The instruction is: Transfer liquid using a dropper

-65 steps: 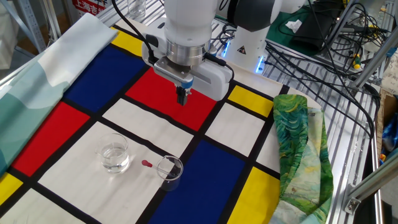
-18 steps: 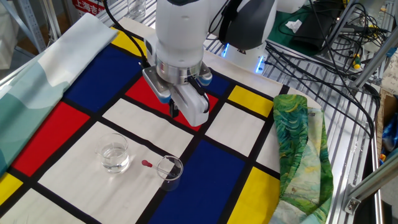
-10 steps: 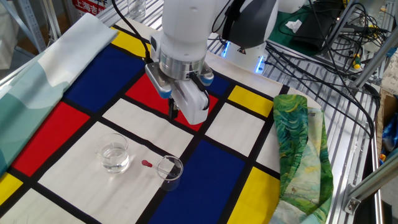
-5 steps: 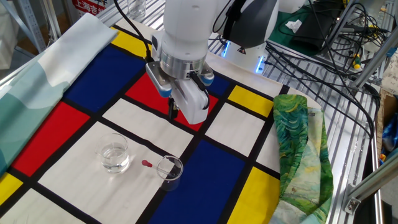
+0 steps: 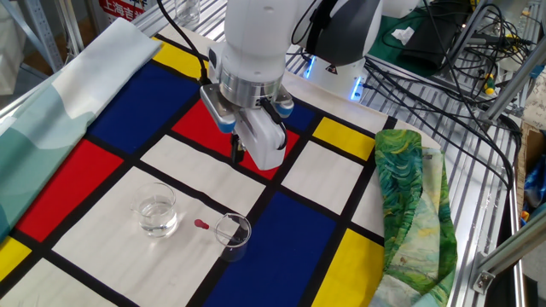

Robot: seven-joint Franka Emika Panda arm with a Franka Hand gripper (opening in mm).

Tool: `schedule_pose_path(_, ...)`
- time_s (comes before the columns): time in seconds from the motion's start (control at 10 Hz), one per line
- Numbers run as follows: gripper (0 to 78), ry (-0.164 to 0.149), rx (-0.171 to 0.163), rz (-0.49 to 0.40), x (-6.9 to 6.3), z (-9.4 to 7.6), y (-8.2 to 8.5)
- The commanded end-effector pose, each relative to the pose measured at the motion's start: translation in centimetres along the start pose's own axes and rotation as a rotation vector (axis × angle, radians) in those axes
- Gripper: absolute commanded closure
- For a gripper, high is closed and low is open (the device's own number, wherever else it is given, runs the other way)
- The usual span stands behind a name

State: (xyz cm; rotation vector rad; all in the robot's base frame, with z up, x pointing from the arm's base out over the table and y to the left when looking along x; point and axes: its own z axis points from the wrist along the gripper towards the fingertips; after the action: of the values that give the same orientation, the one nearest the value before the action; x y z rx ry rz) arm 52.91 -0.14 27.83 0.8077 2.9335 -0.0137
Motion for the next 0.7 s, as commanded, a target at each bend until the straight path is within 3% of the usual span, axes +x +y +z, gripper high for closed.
schedule_pose_path(0.1,77.6,-0.031,-0.015,0.013,0.1,0.9,1.0)
schedule_pose_path(0.7,77.6,-0.050,-0.020,0.023,0.2,2.4,2.2)
